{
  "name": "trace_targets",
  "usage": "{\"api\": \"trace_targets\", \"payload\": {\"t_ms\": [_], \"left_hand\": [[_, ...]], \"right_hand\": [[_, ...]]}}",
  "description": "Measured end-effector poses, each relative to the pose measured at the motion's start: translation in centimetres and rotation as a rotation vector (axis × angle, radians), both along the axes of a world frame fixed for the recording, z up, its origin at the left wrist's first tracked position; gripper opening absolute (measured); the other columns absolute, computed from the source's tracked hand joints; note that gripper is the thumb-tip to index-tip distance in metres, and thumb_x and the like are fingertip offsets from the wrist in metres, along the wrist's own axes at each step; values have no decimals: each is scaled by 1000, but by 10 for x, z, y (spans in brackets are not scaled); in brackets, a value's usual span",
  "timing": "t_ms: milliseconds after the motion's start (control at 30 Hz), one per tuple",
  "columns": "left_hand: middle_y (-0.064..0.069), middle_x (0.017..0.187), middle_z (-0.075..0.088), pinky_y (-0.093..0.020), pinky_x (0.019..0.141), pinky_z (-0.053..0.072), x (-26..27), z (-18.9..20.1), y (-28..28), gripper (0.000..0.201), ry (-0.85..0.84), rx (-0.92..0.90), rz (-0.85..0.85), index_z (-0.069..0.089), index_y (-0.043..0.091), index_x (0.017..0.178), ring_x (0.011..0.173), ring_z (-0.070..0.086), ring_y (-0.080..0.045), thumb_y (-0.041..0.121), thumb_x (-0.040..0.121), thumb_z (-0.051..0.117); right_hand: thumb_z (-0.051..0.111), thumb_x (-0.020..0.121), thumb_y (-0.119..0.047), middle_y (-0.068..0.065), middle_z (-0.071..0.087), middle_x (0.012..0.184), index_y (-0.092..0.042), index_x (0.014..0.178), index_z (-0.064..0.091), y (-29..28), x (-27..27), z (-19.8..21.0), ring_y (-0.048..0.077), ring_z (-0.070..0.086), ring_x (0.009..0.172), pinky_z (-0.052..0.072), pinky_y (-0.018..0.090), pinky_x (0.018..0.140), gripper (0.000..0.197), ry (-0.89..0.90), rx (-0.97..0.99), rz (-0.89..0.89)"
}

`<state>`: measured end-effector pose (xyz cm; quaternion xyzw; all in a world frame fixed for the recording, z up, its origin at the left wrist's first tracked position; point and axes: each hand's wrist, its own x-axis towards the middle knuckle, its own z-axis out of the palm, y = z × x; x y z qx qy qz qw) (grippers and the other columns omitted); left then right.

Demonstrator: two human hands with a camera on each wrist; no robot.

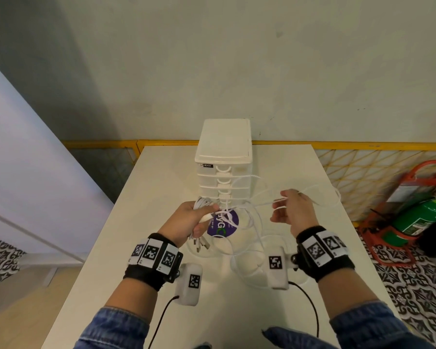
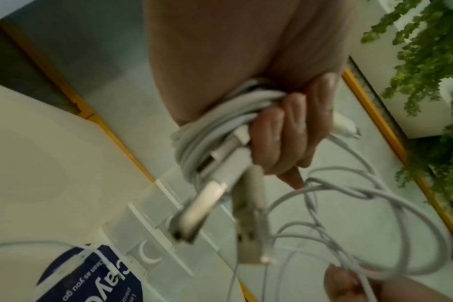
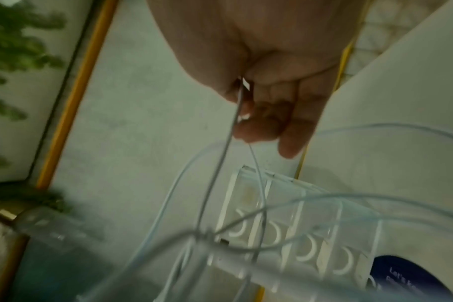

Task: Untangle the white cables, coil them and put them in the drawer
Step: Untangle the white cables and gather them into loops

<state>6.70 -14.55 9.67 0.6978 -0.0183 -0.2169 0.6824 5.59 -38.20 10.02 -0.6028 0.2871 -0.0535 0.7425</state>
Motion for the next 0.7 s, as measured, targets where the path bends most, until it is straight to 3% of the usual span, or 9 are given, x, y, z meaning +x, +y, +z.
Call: {"api": "trace_targets", "payload": {"t_ms": [100, 200, 300, 367, 400, 467, 533, 600, 700], "left_hand": [[1, 38, 31, -19, 36, 21, 4, -4, 5, 26, 1, -58, 127, 55, 8, 68, 33, 25, -12, 18, 92, 59], [0, 38, 31, -23, 39, 20, 8, -6, 10, 26, -17, -67, 173, 58, 11, 69, 33, 26, -12, 22, 93, 58], [-1, 39, 32, -26, 44, 19, 10, -10, 7, 32, -33, -14, 181, 56, 16, 63, 36, 27, -15, 27, 92, 60], [-1, 39, 32, -26, 44, 19, 10, -12, 4, 33, -33, 0, 180, 55, 15, 63, 36, 27, -15, 27, 92, 60], [0, 38, 32, -25, 43, 19, 9, -12, 2, 32, -29, -2, 175, 54, 14, 64, 35, 27, -15, 27, 93, 60], [0, 38, 32, -24, 41, 20, 9, -12, -1, 34, -19, -26, 192, 53, 14, 62, 34, 28, -15, 25, 93, 59], [-1, 39, 31, -23, 39, 20, 10, -12, -1, 35, 1, -52, 237, 50, 14, 60, 34, 27, -15, 22, 93, 59], [-1, 39, 31, -21, 38, 21, 11, -11, 3, 33, 12, -54, 264, 50, 12, 62, 33, 27, -14, 22, 93, 59], [0, 38, 31, -21, 38, 21, 11, -10, 10, 23, 3, -33, 286, 55, 8, 70, 34, 26, -13, 20, 89, 63]], "right_hand": [[43, 97, -35, 10, 54, 62, -4, 92, 56, -6, -4, -4, 22, 48, 42, 49, 31, 50, 33, 83, 66, 75], [40, 94, -52, 12, 62, 65, -3, 90, 63, 0, -11, -3, 22, 56, 45, 51, 30, 53, 54, 176, -42, 279], [46, 95, -41, 15, 69, 71, -6, 91, 66, 14, -11, -3, 24, 61, 54, 52, 28, 54, 41, 143, -174, 383], [56, 90, -18, 4, 68, 70, -14, 85, 70, 24, -9, -7, 19, 60, 60, 49, 24, 56, 16, -60, -351, 297], [56, 87, -9, -3, 67, 77, -19, 87, 70, 27, -8, -7, 10, 61, 67, 48, 19, 61, 17, -186, -488, 298], [60, 83, -4, -13, 59, 104, -24, 108, 64, 33, -10, -8, -9, 55, 90, 42, 6, 72, 32, -364, -643, 525], [68, 82, -18, -14, 49, 119, -28, 124, 55, 38, -12, -11, -8, 47, 108, 36, 6, 86, 45, -358, -703, 781], [62, 87, -31, -11, 53, 118, -28, 120, 59, 35, -11, -16, -1, 48, 110, 35, 11, 93, 33, -317, -721, 739], [41, 95, -44, 2, 70, 97, -13, 112, 63, 25, -5, -16, 16, 65, 91, 52, 30, 83, 42, -159, -361, 408]]}}
